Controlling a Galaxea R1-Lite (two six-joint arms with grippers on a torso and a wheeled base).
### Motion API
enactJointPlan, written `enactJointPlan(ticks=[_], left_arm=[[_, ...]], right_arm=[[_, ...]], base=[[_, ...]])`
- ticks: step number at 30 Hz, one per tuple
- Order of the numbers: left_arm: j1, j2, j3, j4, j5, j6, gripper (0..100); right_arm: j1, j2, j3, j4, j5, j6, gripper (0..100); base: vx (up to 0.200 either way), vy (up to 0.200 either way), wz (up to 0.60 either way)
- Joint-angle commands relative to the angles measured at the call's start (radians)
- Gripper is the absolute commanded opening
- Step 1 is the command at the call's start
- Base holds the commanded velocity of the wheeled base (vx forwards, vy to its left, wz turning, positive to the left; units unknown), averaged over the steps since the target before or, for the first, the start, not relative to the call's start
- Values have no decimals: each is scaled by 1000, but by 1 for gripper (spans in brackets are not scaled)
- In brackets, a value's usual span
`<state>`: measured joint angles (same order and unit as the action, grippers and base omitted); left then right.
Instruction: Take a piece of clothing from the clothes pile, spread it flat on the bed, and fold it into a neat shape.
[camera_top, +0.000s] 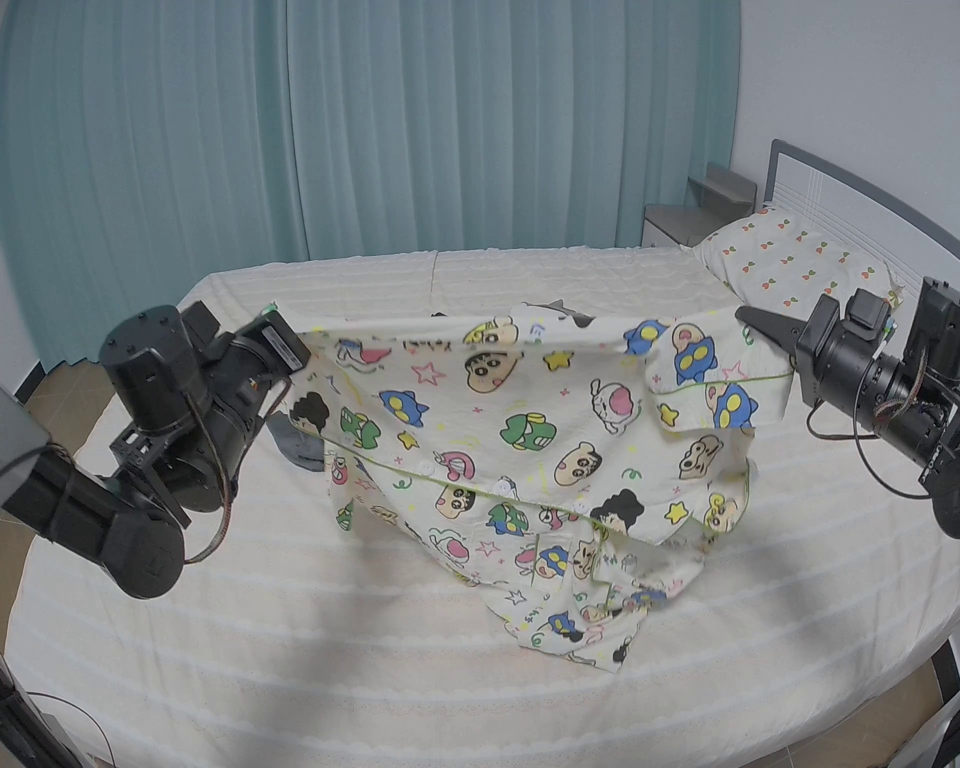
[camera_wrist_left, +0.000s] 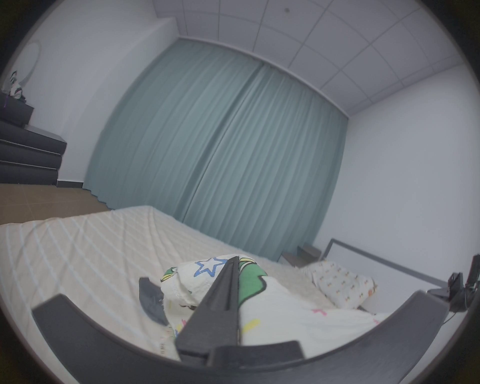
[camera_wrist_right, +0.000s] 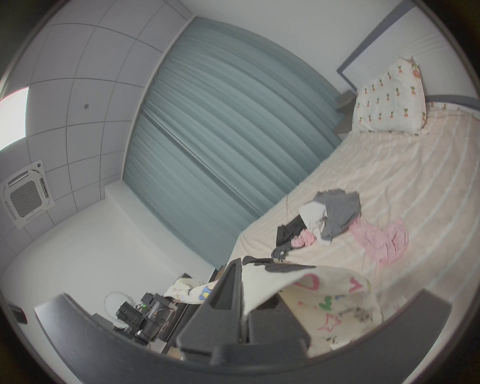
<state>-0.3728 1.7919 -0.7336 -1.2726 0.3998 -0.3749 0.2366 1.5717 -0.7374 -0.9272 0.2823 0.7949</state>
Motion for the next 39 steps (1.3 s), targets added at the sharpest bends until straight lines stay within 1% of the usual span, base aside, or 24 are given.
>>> enactJointPlan(ticks=[1, 4, 5, 8, 11, 13, 16, 17, 19, 24, 28, 31, 39], left_arm=[[-6, -149, 8, 2, 11, -2, 0], [-17, -169, 39, 2, 11, -2, 0], [-35, -172, 88, 2, 10, -4, 0], [-51, -166, 145, 1, 11, -18, 0], [-51, -164, 166, 1, 11, -70, 0], [-51, -164, 175, 1, 11, -90, 0], [-49, -154, 209, 2, 11, -182, 0], [-49, -141, 218, 2, 5, -194, 0], [-49, -129, 221, 2, 2, -197, 0], [-44, -86, 206, 1, 4, -199, 0], [-15, -71, 209, -37, 1, -199, 0], [-14, -77, 207, -67, 2, -193, 0], [-25, -118, 234, -74, 7, -156, 0]], right_arm=[[21, -119, -54, -4, -32, 1, 0], [44, -156, -33, 5, -31, 1, 0], [82, -171, 29, -1, -35, 1, 0], [107, -179, 105, -21, -38, 3, 0], [121, -168, 159, -50, -60, 9, 0], [122, -160, 170, -61, -60, 15, 0], [128, -125, 168, -99, -69, 17, 0], [130, -124, 173, -105, -69, 17, 0], [135, -122, 176, -107, -68, 15, 0], [164, -122, 179, -108, -72, 15, 0], [184, -151, 179, -108, -107, 12, 0], [190, -162, 179, -108, -109, 14, 0], [208, -153, 181, -108, -112, 14, 0]], base=[[0, 0, 0], [0, 0, 0], [0, 0, 0], [0, 0, 0], [0, 0, 0], [0, 0, 0], [0, 0, 0], [0, 0, 0], [0, 0, 0], [-200, 0, 0], [-200, 0, 0], [0, 0, 0], [0, 0, 0]])
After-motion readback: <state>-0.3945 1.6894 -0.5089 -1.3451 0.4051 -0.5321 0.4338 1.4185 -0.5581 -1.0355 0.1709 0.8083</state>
